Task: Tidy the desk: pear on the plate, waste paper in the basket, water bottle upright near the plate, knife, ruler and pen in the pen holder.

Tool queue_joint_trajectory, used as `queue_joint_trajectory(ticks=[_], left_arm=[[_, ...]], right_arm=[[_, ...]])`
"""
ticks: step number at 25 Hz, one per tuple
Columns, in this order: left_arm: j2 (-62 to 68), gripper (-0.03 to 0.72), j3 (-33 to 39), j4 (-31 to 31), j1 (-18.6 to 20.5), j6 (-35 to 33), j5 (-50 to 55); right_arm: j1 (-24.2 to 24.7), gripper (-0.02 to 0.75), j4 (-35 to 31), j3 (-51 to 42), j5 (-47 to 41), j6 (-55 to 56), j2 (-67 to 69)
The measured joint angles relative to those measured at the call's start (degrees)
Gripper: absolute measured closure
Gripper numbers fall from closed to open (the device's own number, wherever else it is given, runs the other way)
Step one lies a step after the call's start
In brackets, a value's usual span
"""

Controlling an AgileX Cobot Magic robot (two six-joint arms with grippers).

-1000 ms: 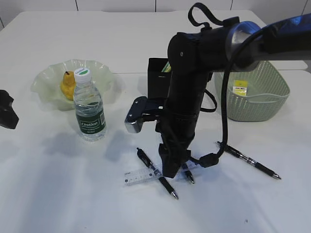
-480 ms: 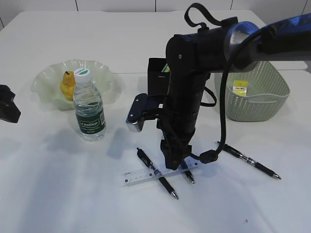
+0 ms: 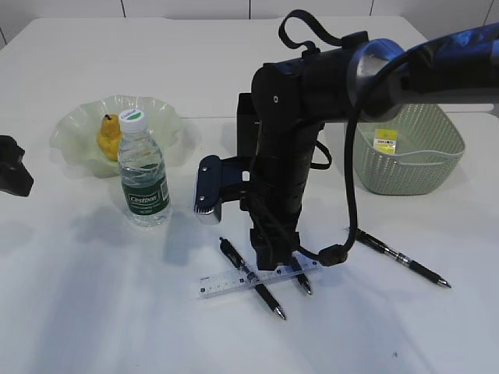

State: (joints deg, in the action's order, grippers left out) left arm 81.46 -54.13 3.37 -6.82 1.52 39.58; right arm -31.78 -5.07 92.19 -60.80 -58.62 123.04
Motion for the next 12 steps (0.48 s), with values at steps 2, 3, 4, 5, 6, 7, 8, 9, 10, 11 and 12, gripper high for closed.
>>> queue_joint_trajectory(ticks=[2,3,4,5,6,7,8,9,10,11,12], left_arm=[[0.00,0.178,0.00,0.00,0.00,0.00,0.00],[0.00,0.178,0.00,-0.10,0.00,0.00,0.00],[0.00,0.178,0.00,-0.10,0.00,0.00,0.00],[0.00,0.178,0.00,-0.10,0.00,0.00,0.00],[0.00,0.178,0.00,-0.10,0.00,0.00,0.00],[0.00,0.178,0.00,-0.21,0.00,0.00,0.00],[0.00,0.178,0.00,-0.21,0.00,0.00,0.00],[0.00,0.178,0.00,-0.21,0.00,0.00,0.00],[0.00,0.178,0.00,-0.21,0.00,0.00,0.00],[0.00,0.178,0.00,-0.21,0.00,0.00,0.00],[0.00,0.178,0.00,-0.21,0.00,0.00,0.00]], right_arm=[[0.00,0.336,-0.14,0.00,0.08,-0.65,0.00],[0.00,0.335,-0.14,-0.26,0.08,-0.87,0.00],[0.00,0.333,-0.14,-0.52,0.08,-1.18,0.00],[0.00,0.332,-0.14,-0.66,0.08,-1.29,0.00],[0.00,0.331,-0.14,-1.16,0.13,-1.42,0.00],[0.00,0.330,-0.14,-1.70,0.13,-1.55,0.00],[0.00,0.330,-0.14,-2.33,0.13,-1.65,0.00],[0.00,0.330,-0.14,-2.64,0.13,-1.65,0.00],[0.00,0.330,-0.14,-3.03,0.23,-1.66,0.00],[0.00,0.330,-0.14,-3.15,0.40,-1.78,0.00],[0.00,0.330,-0.14,-3.19,0.80,-2.03,0.00]])
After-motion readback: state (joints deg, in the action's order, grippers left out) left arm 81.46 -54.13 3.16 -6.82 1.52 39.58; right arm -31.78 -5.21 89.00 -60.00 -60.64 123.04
